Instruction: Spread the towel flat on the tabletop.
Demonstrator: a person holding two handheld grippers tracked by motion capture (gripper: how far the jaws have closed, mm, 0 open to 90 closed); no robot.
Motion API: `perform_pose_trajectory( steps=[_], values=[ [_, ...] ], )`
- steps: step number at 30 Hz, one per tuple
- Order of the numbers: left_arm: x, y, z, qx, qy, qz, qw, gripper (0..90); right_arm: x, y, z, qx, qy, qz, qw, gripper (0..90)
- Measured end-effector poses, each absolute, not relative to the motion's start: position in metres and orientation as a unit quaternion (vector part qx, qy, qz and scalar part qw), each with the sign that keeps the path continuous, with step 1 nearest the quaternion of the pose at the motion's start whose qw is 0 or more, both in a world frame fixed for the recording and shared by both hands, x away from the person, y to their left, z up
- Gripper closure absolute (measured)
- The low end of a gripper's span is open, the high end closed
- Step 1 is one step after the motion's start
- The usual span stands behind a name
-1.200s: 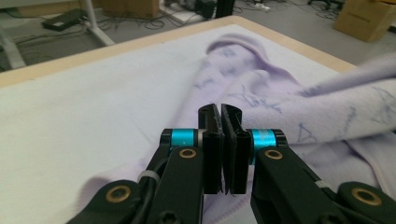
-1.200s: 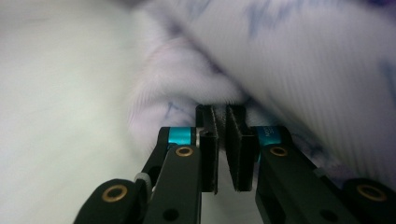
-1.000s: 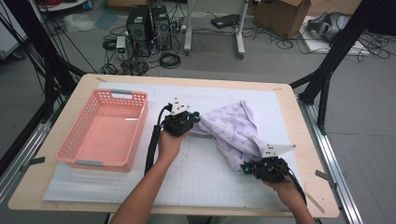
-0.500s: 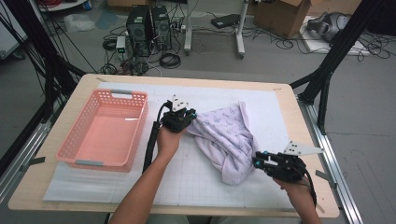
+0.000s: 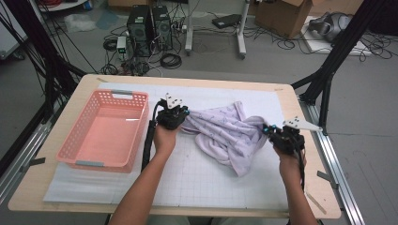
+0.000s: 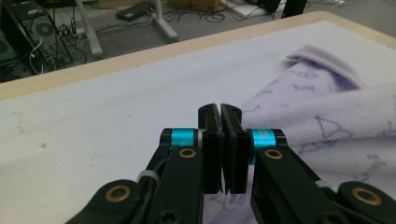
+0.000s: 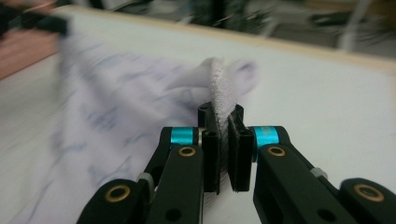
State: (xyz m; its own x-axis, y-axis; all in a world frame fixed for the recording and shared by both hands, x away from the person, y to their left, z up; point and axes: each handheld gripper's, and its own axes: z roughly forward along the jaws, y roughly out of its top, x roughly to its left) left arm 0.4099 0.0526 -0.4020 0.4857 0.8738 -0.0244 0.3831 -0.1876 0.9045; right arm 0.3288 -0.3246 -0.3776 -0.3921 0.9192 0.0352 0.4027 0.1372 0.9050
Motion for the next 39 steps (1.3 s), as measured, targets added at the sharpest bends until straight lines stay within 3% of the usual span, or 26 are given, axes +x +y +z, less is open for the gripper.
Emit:
perform_pose_trajectory(
  steps=[4, 5, 6, 7, 11, 14, 25, 34, 39],
  values=[
    [0.409, 0.043, -0.404, 0.728, 0.432, 0.261, 0.465, 61.2, 0.345, -0.340, -0.373, 0.523, 0.656, 0.422, 0.344, 85.4],
    [0.407, 0.041, -0.404, 0.729, 0.430, 0.258, 0.466, 61.2, 0.345, -0.340, -0.373, 0.523, 0.656, 0.422, 0.344, 85.4],
    [0.406, 0.039, -0.403, 0.731, 0.428, 0.255, 0.467, 49.2, 0.351, -0.348, -0.378, 0.549, 0.647, 0.418, 0.324, 83.2],
    [0.404, 0.037, -0.402, 0.734, 0.423, 0.248, 0.470, 49.2, 0.351, -0.348, -0.378, 0.549, 0.647, 0.418, 0.324, 83.2],
    [0.390, 0.028, -0.399, 0.749, 0.386, 0.235, 0.485, 46.2, 0.345, -0.356, -0.394, 0.560, 0.652, 0.413, 0.303, 63.9],
    [0.377, 0.018, -0.400, 0.765, 0.350, 0.219, 0.494, 50.3, 0.332, -0.361, -0.398, 0.556, 0.648, 0.420, 0.307, 61.0],
    [0.350, -0.053, -0.419, 0.819, 0.249, 0.097, 0.508, 55.8, 0.285, -0.376, -0.420, 0.530, 0.680, 0.385, 0.327, 58.2],
    [0.337, -0.116, -0.429, 0.844, 0.224, 0.058, 0.483, 42.7, 0.274, -0.387, -0.426, 0.539, 0.672, 0.388, 0.329, 57.8],
    [0.330, -0.145, -0.437, 0.858, 0.214, 0.078, 0.461, 39.8, 0.271, -0.394, -0.428, 0.550, 0.664, 0.386, 0.328, 57.9]
  ],
)
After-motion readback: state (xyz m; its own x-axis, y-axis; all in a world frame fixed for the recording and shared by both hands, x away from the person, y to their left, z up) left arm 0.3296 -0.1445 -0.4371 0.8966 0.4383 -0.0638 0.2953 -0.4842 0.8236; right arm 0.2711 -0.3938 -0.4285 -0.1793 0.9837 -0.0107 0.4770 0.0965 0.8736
